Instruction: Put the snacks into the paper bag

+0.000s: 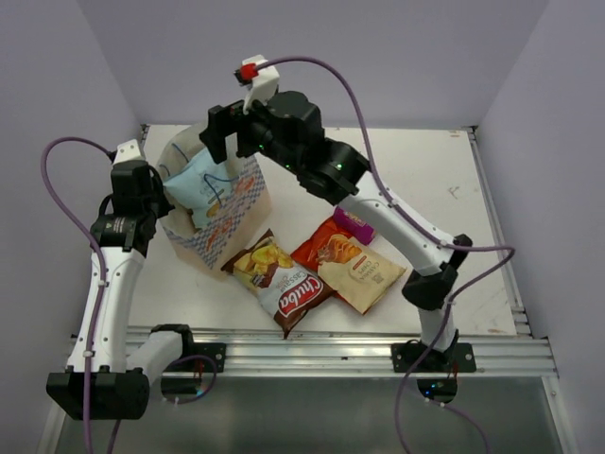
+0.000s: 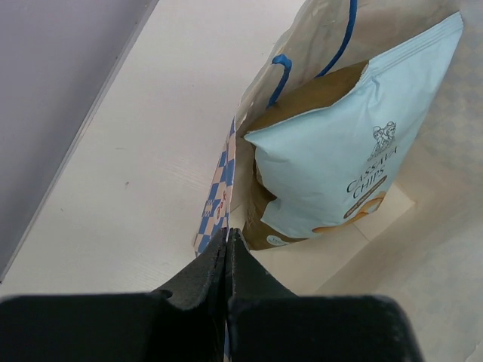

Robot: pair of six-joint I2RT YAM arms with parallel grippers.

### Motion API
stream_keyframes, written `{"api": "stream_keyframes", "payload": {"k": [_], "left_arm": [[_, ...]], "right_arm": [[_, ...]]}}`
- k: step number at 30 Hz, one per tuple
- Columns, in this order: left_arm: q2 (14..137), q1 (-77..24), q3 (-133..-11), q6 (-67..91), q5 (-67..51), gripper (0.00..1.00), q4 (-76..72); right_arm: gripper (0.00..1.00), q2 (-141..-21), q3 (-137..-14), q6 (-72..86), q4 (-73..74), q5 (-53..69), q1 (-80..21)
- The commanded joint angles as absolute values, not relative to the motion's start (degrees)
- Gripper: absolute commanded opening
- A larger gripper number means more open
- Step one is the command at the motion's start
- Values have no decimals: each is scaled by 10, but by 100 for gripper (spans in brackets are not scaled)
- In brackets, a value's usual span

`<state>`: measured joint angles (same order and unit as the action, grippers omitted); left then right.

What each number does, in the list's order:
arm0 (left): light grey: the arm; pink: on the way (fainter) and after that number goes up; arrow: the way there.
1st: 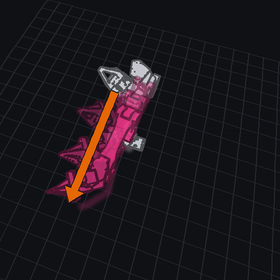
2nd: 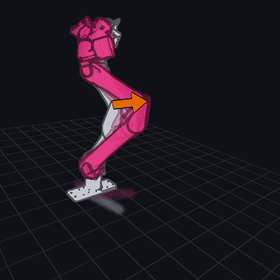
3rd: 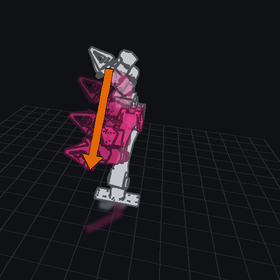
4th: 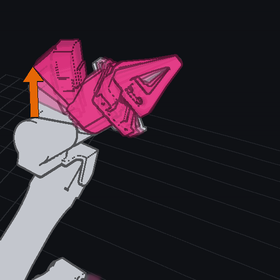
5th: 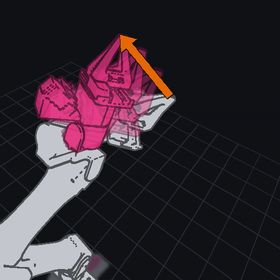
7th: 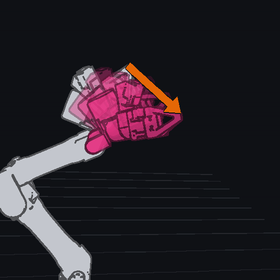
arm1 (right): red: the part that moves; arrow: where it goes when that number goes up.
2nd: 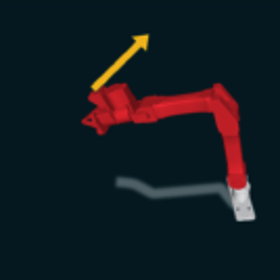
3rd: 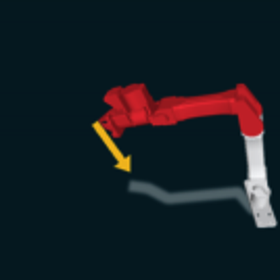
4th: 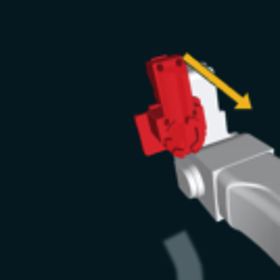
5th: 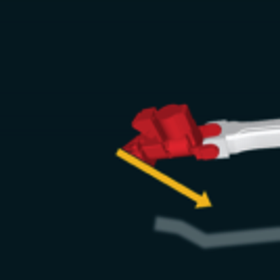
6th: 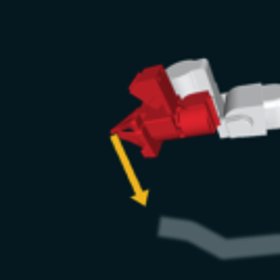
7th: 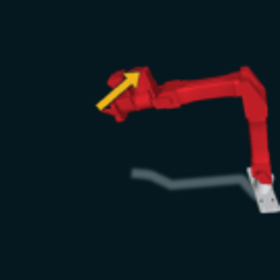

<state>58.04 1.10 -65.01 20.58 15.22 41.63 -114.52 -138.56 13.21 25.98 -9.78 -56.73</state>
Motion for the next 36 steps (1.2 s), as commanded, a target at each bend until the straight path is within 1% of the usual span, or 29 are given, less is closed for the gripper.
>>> {"api": "stream_keyframes", "payload": {"k": [1, 2, 3, 5, 6, 8, 11, 13, 17, 20, 26, 32, 35, 36], "left_arm": [[577, 7, -658, 213, 149, 0, 404], [577, 7, -657, 214, 148, 0, 404], [577, 7, -657, 214, 148, 0, 403], [578, 6, -654, 216, 147, 0, 403], [580, 6, -654, 215, 148, 0, 402], [582, 6, -652, 216, 151, 0, 401], [585, 6, -654, 214, 151, 0, 400], [588, -10, -657, 214, 149, 0, 403], [585, -13, -659, 213, 152, 0, 409], [580, -15, -662, 212, 155, 0, 414], [566, -16, -664, 208, 163, 0, 425], [561, -16, -662, 207, 166, 0, 427], [562, -16, -661, 207, 165, 0, 426], [561, -16, -659, 207, 165, 0, 426]], "right_arm": [[99, -1036, -1328, 107, 285, -133, -571], [99, -1017, -1296, 112, 304, -136, -571], [99, -976, -1220, 112, 313, -137, -570], [99, -941, -1139, 123, 333, -134, -571], [99, -921, -1061, 127, 334, -130, -571], [99, -880, -967, 138, 337, -108, -571], [99, -867, -900, 134, 339, -91, -571], [99, -877, -877, 130, 337, -77, -570], [99, -903, -815, 126, 324, -34, -570], [99, -929, -790, 112, 323, -19, -570], [98, -972, -765, 107, 320, 62, -570], [95, -1031, -768, 96, 330, 125, -570], [89, -1068, -783, 88, 342, 135, -570], [73, -1077, -788, 85, 346, 136, -570]]}}
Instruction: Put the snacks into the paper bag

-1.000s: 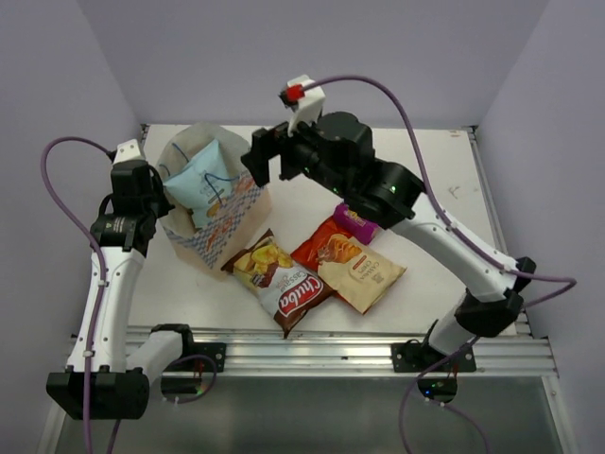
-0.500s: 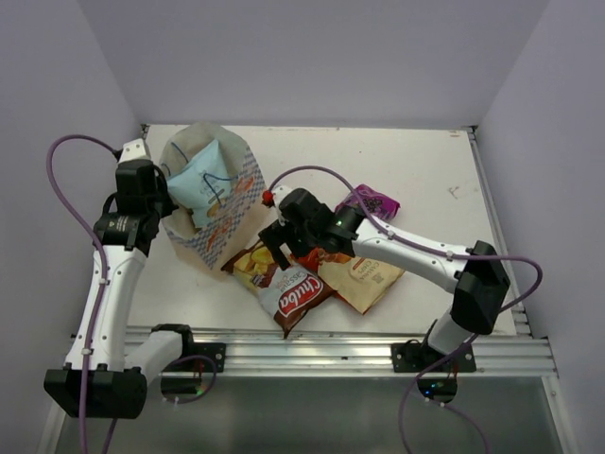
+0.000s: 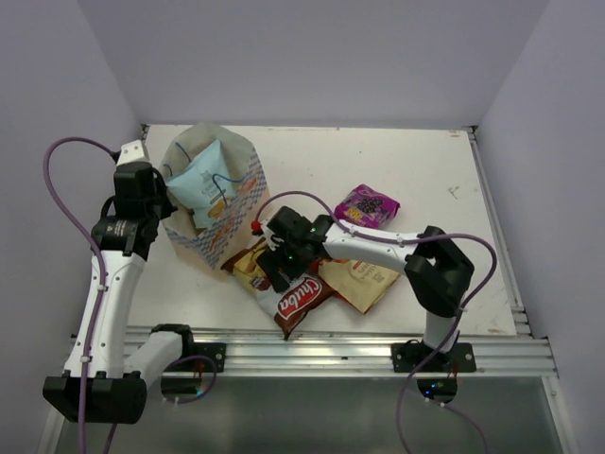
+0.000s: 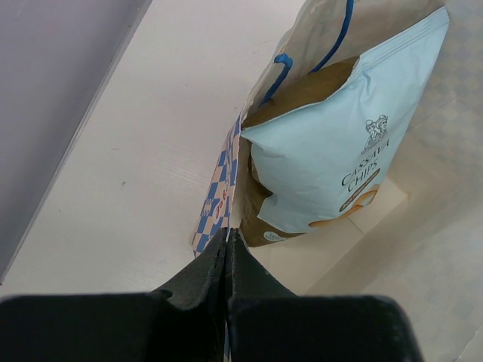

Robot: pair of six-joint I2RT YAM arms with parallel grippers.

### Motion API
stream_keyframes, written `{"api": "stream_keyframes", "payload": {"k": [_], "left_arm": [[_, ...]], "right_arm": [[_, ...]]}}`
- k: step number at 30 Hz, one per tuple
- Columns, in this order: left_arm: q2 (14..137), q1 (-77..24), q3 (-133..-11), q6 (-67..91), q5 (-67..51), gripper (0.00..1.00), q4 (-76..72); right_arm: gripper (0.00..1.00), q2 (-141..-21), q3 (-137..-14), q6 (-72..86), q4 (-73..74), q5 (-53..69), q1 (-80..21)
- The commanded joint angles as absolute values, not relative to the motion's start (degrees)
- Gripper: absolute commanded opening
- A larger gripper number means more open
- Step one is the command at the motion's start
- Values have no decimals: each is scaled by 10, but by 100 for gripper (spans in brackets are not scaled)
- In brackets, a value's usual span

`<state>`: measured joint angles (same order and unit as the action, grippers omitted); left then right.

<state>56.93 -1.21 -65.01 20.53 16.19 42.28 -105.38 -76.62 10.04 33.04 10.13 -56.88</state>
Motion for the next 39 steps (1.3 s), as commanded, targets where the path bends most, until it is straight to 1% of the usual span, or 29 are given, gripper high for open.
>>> {"api": "stream_keyframes", "payload": {"k": [1, 2, 3, 4, 5, 7, 10, 11, 12, 13, 14, 16, 17, 19, 20, 21, 22, 23, 24, 25, 26, 27, 28, 33, 37, 39], "left_arm": [[560, -16, -657, 207, 165, 0, 425], [560, -16, -657, 206, 166, 0, 425], [560, -16, -652, 206, 167, 0, 425], [559, -16, -650, 206, 168, 0, 425], [558, -16, -650, 206, 170, 0, 424], [558, -16, -646, 206, 172, 0, 422], [560, -16, -646, 205, 171, 0, 420], [561, -16, -646, 206, 171, 0, 418], [562, -16, -645, 206, 170, 0, 417], [562, -16, -645, 206, 167, 0, 417], [562, -16, -645, 206, 165, 0, 415], [562, -16, -645, 207, 163, 0, 416], [562, -16, -645, 207, 163, 0, 415], [562, -17, -646, 207, 162, 0, 417], [562, -17, -647, 207, 161, 0, 417], [562, -18, -647, 207, 161, 0, 417], [561, -19, -648, 207, 162, 0, 417], [561, -19, -647, 207, 162, 0, 418], [560, -19, -647, 207, 162, 0, 418], [560, -20, -647, 207, 160, 0, 418], [560, -21, -647, 207, 160, 0, 418], [560, -22, -648, 207, 159, 0, 418], [561, -22, -648, 207, 157, 0, 418], [559, -24, -650, 207, 158, 0, 419], [558, -25, -654, 207, 161, 0, 424], [558, -25, -657, 206, 162, 0, 427]], "right_arm": [[61, -1088, -794, 84, 355, 131, -570], [51, -1092, -803, 87, 361, 121, -570], [21, -1092, -806, 87, 368, 113, -570], [9, -1086, -808, 92, 375, 99, -570], [0, -1078, -806, 93, 379, 74, -570], [0, -1049, -809, 94, 397, 47, -570], [0, -1017, -839, 85, 456, -45, -570], [0, -1004, -881, 82, 478, -73, -570], [0, -1000, -909, 76, 502, -129, -570], [0, -1000, -942, 66, 549, -157, -569], [0, -1008, -1014, 61, 570, -181, -569], [0, -1024, -1093, 41, 613, -242, -570], [0, -1034, -1176, 34, 623, -263, -569], [0, -1082, -1268, 12, 651, -306, -570], [0, -1100, -1367, 6, 660, -323, -570], [0, -1136, -1412, 4, 664, -340, -570], [0, -1148, -1475, -23, 655, -378, -570], [0, -1154, -1485, -32, 635, -394, -570], [0, -1155, -1484, -43, 606, -410, -569], [0, -1150, -1466, -65, 535, -416, -570], [0, -1147, -1456, -73, 495, -410, -570], [0, -1145, -1443, -80, 457, -398, -569], [0, -1147, -1434, -85, 390, -382, -569], [0, -1188, -1446, -57, 245, -245, -569], [0, -1245, -1533, -48, 144, -220, -569], [0, -1248, -1529, -54, 102, -210, -570]]}}
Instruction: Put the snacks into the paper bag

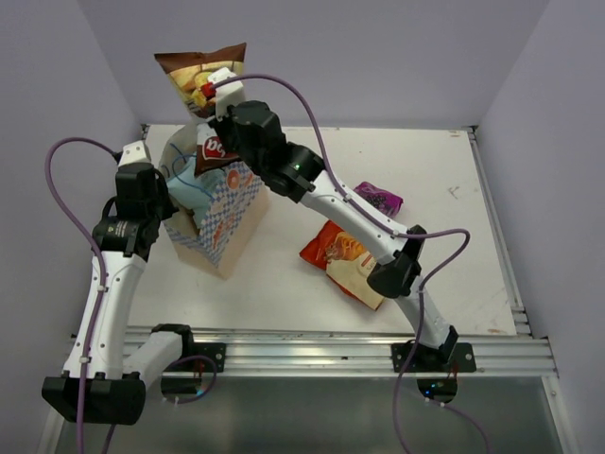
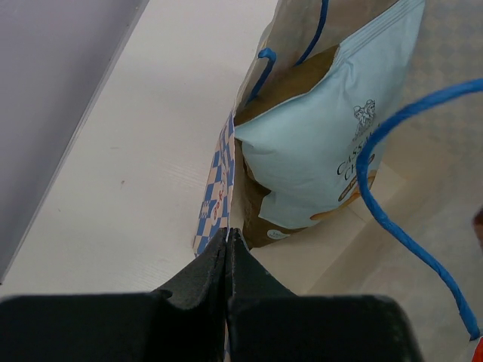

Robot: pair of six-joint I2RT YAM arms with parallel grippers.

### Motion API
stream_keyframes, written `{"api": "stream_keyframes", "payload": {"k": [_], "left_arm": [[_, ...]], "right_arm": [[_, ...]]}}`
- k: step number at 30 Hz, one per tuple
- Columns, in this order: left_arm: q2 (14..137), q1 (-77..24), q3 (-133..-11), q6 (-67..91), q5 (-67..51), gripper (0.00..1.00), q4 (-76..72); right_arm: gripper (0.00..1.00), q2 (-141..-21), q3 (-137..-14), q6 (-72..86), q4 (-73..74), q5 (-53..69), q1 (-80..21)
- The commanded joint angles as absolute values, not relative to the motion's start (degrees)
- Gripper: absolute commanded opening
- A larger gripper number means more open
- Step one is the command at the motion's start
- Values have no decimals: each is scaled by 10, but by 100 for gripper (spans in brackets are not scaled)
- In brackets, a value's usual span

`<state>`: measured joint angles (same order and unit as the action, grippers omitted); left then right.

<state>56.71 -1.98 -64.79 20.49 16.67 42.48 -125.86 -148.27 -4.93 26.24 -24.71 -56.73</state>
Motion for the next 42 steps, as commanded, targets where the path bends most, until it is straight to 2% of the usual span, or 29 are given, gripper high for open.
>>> {"api": "stream_keyframes", "payload": {"k": [1, 8, 15, 18, 31, 39, 41, 42], "left_arm": [[557, -25, -657, 206, 163, 0, 427], [565, -25, -658, 207, 160, 0, 425], [565, -25, -661, 207, 160, 0, 432], [561, -25, -661, 207, 164, 0, 435], [558, -25, -657, 205, 168, 0, 428], [558, -25, -654, 203, 164, 0, 421], [558, -26, -651, 203, 163, 0, 417], [559, -25, -652, 203, 161, 0, 417]], "right_arm": [[0, -1245, -1514, -50, 62, -199, -570], [0, -1259, -1499, 32, 17, -124, -568], [0, -1315, -1544, 106, -95, -131, -565], [0, -1320, -1543, 127, -65, -119, -563], [0, -1157, -1211, 91, 48, -67, -565], [0, -1073, -1135, 67, 112, -59, -566], [27, -1072, -1150, 59, 133, -46, -566], [48, -1076, -1161, 55, 159, -29, -566]]}}
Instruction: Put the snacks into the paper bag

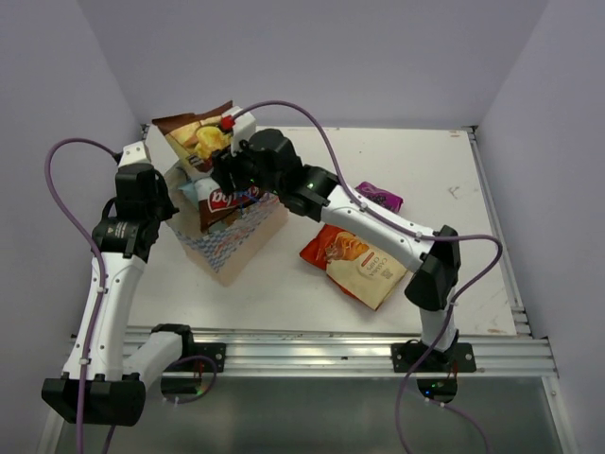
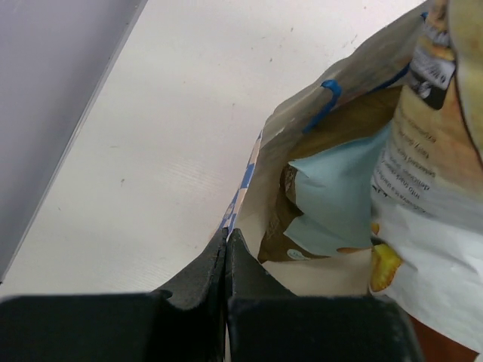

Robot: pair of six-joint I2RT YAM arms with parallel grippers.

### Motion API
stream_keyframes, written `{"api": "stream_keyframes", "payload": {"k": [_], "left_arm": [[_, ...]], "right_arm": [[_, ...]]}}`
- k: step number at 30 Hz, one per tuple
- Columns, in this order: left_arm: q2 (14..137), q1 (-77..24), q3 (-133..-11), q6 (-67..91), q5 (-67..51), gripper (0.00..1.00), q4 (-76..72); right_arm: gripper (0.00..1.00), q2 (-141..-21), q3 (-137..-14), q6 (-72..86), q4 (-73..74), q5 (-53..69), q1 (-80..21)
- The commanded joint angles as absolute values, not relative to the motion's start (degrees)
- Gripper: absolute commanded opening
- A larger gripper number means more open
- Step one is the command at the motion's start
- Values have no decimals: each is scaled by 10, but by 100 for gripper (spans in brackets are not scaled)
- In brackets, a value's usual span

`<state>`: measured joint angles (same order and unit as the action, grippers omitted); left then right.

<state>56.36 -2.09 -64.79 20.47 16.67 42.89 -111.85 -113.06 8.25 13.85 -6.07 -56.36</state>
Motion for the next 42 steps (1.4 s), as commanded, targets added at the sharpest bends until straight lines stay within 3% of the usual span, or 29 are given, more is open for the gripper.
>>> {"api": "stream_keyframes", "payload": {"k": [1, 10, 17, 20, 25, 28, 34, 42], "left_arm": [[559, -25, -650, 204, 160, 0, 414], [555, -25, -648, 205, 156, 0, 410], [548, -25, -642, 206, 157, 0, 413], [548, -25, -640, 207, 155, 0, 411], [553, -28, -640, 207, 153, 0, 413], [555, -35, -639, 207, 152, 0, 414], [563, -43, -638, 212, 140, 0, 410], [556, -47, -636, 214, 141, 0, 415]], "right_arm": [[98, -1078, -1184, 54, 170, -19, -566], [99, -1076, -1223, 50, 202, -34, -566], [99, -974, -1174, 16, 243, -196, -566], [99, -912, -1051, 25, 291, -284, -566], [99, -810, -777, 139, 341, -316, -566], [99, -773, -682, 177, 357, -323, -565], [99, -801, -600, 210, 362, -323, -562], [99, -853, -502, 207, 263, -215, -513]]}}
